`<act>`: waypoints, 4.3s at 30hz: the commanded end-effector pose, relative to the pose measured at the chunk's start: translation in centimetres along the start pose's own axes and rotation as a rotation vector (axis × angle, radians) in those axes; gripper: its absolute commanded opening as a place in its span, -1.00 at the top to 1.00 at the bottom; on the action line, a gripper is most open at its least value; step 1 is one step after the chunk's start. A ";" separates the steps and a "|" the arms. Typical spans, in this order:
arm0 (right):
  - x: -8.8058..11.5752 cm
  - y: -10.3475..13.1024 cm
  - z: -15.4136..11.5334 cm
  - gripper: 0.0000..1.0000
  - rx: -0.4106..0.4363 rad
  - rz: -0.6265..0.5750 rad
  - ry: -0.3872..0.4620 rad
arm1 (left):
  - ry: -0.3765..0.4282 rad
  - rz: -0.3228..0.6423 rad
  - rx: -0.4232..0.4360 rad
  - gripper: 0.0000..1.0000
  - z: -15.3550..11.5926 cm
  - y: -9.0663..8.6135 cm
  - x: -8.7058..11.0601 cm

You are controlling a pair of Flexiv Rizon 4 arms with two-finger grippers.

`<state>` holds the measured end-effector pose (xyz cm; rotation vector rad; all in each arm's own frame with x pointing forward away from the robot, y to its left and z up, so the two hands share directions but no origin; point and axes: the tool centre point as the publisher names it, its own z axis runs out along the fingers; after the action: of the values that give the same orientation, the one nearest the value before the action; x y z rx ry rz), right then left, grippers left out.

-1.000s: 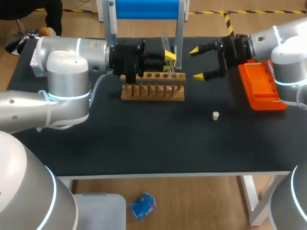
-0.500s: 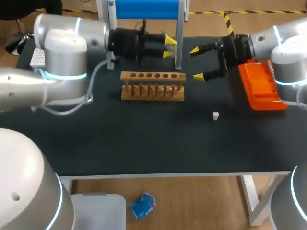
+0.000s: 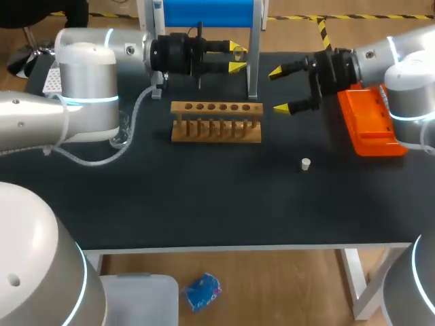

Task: Invert the test tube, pick up the pipette, mount the tip to pipette, aspirate from beaker and dispense into the tube, eject the tip, return the pipette, and cap with the stopper.

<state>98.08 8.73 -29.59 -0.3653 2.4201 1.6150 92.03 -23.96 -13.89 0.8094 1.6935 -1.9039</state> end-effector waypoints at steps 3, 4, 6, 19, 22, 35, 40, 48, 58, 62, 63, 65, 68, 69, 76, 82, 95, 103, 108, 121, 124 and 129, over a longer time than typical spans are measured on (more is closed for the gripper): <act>0.0 0.0 0.0 -1.00 0.001 -0.001 0.000 | 0.005 0.003 0.036 1.00 0.0 0.6 -0.1; 0.0 0.0 0.0 -1.00 0.001 -0.001 0.000 | 0.005 0.003 0.036 1.00 0.0 0.6 -0.1; 0.0 0.0 0.0 -1.00 0.001 -0.001 0.000 | 0.034 -0.041 0.002 1.00 0.1 0.7 -0.3; 0.0 0.0 0.0 -1.00 0.001 -0.001 0.000 | -0.065 -0.598 -0.210 1.00 -2.7 2.6 -2.1; 0.0 0.0 0.0 -1.00 0.001 -0.001 0.000 | -0.096 -0.640 -0.203 1.00 -2.7 3.2 -1.9; 0.0 0.0 0.0 -1.00 0.001 -0.001 0.000 | -0.205 -0.593 -0.110 1.00 -2.6 3.9 -1.6; 0.0 0.0 0.0 -1.00 0.001 -0.001 0.000 | -0.205 -0.593 -0.110 1.00 -2.6 3.9 -1.6; 0.0 0.0 0.0 -1.00 0.001 -0.001 0.000 | -0.251 -0.662 -0.264 1.00 -1.5 4.2 -1.8; 0.0 0.0 0.0 -1.00 0.001 -0.001 0.000 | -0.351 -0.715 -0.250 1.00 -1.2 6.2 -1.2; 0.0 0.0 0.0 -1.00 0.001 -0.001 0.000 | -0.370 -0.708 -0.236 1.00 -1.2 7.0 -1.3; 0.0 0.0 0.0 -1.00 0.001 -0.001 0.000 | -0.369 -0.699 -0.233 1.00 -1.3 7.2 -1.3; 0.0 0.0 0.0 -1.00 0.001 -0.001 0.000 | -0.376 -0.694 -0.213 1.00 -1.4 7.7 -1.4; 0.0 0.0 0.0 -1.00 0.001 -0.001 0.000 | -0.374 -0.694 -0.175 1.00 -1.6 8.3 -1.2; 0.0 0.0 0.0 -1.00 0.001 -0.001 0.000 | -0.372 -0.698 -0.181 1.00 -1.7 8.5 -1.2; 0.0 0.0 0.0 -1.00 0.001 -0.001 0.000 | -0.359 -0.711 -0.151 1.00 -2.4 9.6 -1.0; 0.0 0.0 0.0 -1.00 0.001 -0.001 0.000 | -0.332 -0.686 -0.120 1.00 -2.8 10.1 -1.2; 0.0 0.0 0.0 -1.00 0.001 -0.001 0.000 | -0.323 -0.693 -0.130 1.00 -3.9 10.9 -1.0; 0.0 0.0 0.0 -1.00 0.001 -0.001 0.000 | -0.329 -0.693 -0.120 1.00 -3.9 11.8 -0.3; 0.0 0.0 0.0 -1.00 0.001 -0.001 0.000 | -0.334 -0.695 -0.104 1.00 -3.8 12.1 0.0; 0.0 0.0 0.0 -1.00 0.001 -0.001 0.000 | -0.346 -0.688 -0.087 1.00 -3.8 13.0 0.7; 0.0 0.0 0.0 -1.00 0.001 -0.001 0.000 | -0.351 -0.684 -0.084 1.00 -3.9 13.2 0.9; 0.0 0.0 0.0 -1.00 0.001 -0.001 0.000 | -0.365 -0.664 -0.076 1.00 -4.1 13.5 1.0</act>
<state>98.07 8.73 -29.58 -0.3650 2.4205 1.6145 100.86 -21.56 -24.06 -0.1754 1.9311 -2.1860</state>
